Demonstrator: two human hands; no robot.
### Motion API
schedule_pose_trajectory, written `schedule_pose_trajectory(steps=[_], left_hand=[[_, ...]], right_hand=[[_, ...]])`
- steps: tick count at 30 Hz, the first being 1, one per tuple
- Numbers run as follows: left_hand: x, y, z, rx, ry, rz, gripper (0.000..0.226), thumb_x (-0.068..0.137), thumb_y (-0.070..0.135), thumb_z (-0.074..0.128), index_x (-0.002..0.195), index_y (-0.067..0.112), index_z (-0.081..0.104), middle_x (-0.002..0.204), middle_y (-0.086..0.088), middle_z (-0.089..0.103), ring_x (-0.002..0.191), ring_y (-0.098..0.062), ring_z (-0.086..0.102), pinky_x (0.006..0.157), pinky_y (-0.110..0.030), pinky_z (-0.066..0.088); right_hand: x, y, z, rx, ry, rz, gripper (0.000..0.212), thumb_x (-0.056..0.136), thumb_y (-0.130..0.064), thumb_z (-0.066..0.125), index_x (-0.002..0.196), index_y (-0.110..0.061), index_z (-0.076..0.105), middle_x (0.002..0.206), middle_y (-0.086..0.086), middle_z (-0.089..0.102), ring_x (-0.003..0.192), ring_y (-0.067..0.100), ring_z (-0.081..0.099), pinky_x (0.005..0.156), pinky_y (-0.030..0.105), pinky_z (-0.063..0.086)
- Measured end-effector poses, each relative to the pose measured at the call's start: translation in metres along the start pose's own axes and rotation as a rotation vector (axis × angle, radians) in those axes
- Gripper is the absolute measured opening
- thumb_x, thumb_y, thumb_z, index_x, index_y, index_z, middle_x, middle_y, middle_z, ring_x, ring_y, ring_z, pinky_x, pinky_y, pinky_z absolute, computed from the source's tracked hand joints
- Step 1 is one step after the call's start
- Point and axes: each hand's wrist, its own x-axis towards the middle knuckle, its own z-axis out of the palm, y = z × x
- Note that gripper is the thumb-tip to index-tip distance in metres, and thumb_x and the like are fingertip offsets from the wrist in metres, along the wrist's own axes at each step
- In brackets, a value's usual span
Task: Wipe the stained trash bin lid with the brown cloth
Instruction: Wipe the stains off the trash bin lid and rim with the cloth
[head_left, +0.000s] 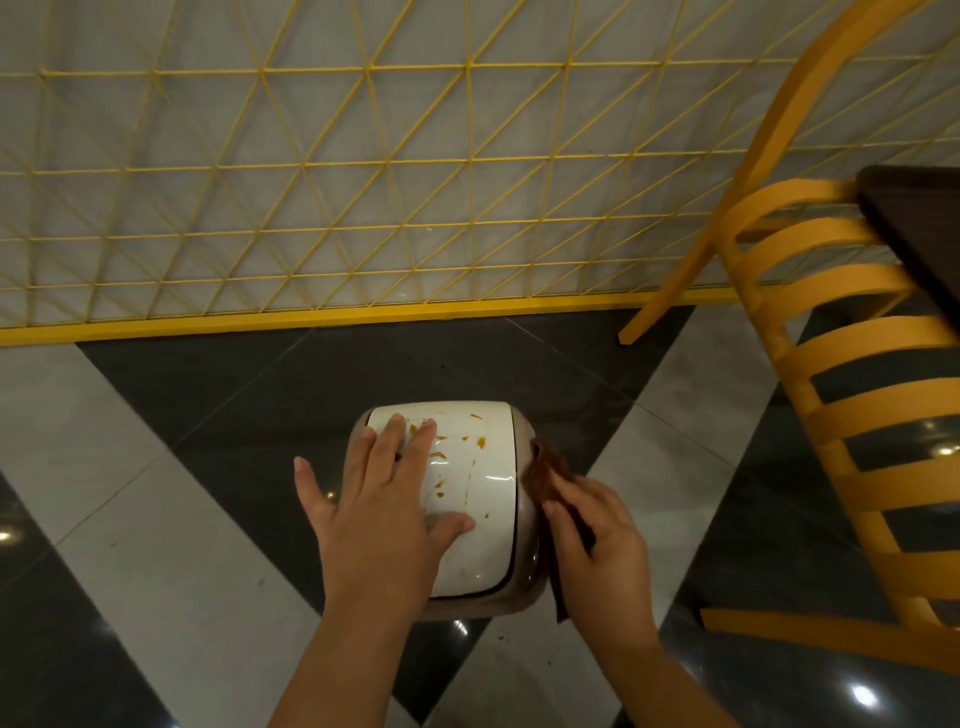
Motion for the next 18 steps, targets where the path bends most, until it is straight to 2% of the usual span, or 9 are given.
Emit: schedule_pose_trajectory(steps=[5,8,11,15,18], left_hand=[[-0.001,0.001,0.002,0.006,0.001,0.003,0.090,0.078,0.067,0.051,0.145,0.043,-0.003,0.158,0.011,0.000,0.145,-0.014,-0.007,0.107,-0.058,-0.018],[0.000,0.001,0.004,0.016,0.016,-0.003,0.091,0.077,0.068,0.052,0.146,0.041,-0.001,0.158,0.010,0.002,0.146,-0.014,-0.005,0.107,-0.058,-0.018],[0.000,0.001,0.003,0.020,0.018,-0.006,0.090,0.077,0.068,0.051,0.146,0.042,0.000,0.158,0.011,0.003,0.146,-0.013,-0.005,0.107,-0.059,-0.017],[0.000,-0.001,0.004,0.015,0.016,0.002,0.090,0.077,0.068,0.050,0.145,0.043,-0.003,0.158,0.011,0.001,0.145,-0.013,-0.006,0.107,-0.060,-0.015],[0.000,-0.001,0.007,0.001,0.034,0.005,0.088,0.079,0.067,0.049,0.145,0.042,-0.004,0.158,0.010,0.000,0.145,-0.014,-0.008,0.107,-0.059,-0.016]], right_hand=[[0.017,-0.009,0.000,0.006,0.006,-0.113,0.033,0.093,-0.020,0.058,0.120,-0.039,0.059,0.121,-0.020,0.051,0.108,-0.015,0.046,0.091,-0.002,0.033],[0.039,-0.031,0.007,-0.002,-0.010,-0.139,0.032,0.094,-0.022,0.057,0.124,-0.033,0.062,0.121,-0.025,0.046,0.112,-0.006,0.046,0.096,0.007,0.035],[0.017,-0.026,0.010,0.032,-0.006,-0.157,0.035,0.092,-0.022,0.059,0.120,-0.042,0.060,0.122,-0.032,0.044,0.117,-0.007,0.045,0.099,0.010,0.037],[-0.033,0.007,0.015,-0.027,0.014,-0.208,0.040,0.084,-0.017,0.066,0.114,-0.043,0.062,0.128,-0.015,0.052,0.119,-0.001,0.047,0.101,0.023,0.046],[-0.017,-0.001,0.015,0.007,0.040,-0.165,0.035,0.088,-0.017,0.063,0.113,-0.042,0.062,0.122,-0.024,0.048,0.116,-0.008,0.045,0.097,0.011,0.042]])
